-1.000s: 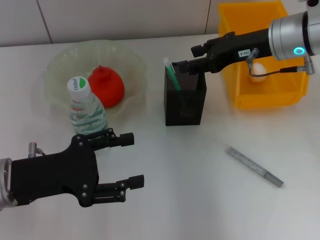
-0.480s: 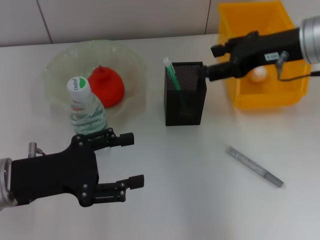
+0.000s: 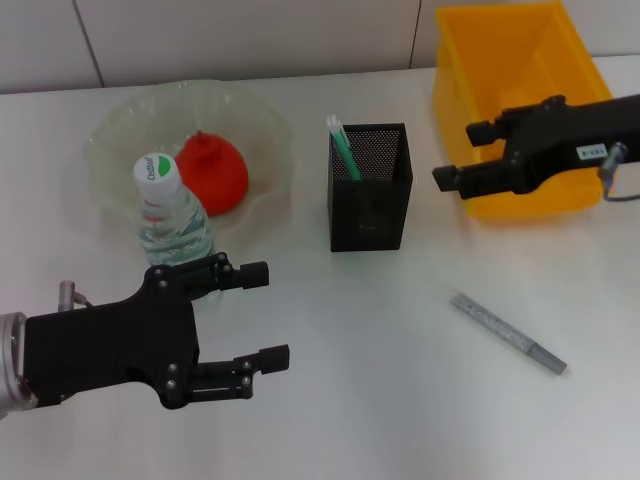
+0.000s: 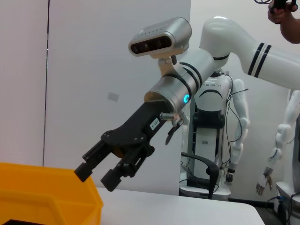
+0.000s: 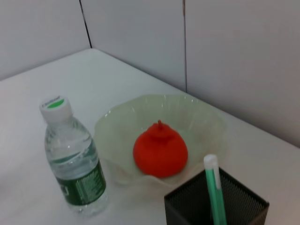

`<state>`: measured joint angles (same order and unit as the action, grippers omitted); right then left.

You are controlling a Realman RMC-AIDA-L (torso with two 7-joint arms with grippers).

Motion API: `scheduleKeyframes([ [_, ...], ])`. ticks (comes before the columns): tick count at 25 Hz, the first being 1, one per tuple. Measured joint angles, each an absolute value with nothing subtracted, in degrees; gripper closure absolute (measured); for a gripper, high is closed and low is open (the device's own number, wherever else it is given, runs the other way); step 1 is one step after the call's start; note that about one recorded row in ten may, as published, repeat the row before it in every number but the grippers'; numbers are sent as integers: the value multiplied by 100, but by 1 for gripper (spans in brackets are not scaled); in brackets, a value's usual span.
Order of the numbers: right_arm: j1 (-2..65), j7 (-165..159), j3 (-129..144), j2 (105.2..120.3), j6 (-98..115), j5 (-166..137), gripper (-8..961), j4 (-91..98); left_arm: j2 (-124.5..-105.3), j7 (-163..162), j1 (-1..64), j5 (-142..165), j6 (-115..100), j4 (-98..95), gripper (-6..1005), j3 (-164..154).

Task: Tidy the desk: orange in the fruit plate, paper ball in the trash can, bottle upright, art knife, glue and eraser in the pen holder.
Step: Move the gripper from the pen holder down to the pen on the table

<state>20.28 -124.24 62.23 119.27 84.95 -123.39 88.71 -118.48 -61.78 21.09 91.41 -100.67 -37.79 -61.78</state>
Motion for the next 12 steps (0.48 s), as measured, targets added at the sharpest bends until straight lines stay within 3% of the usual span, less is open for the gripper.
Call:
scheduleKeyframes([
  [12, 1580, -13036, 6625, 11929, 9060, -12866, 199, 9635, -11847, -6179, 2117, 9140, -10059, -3727, 197, -6178],
])
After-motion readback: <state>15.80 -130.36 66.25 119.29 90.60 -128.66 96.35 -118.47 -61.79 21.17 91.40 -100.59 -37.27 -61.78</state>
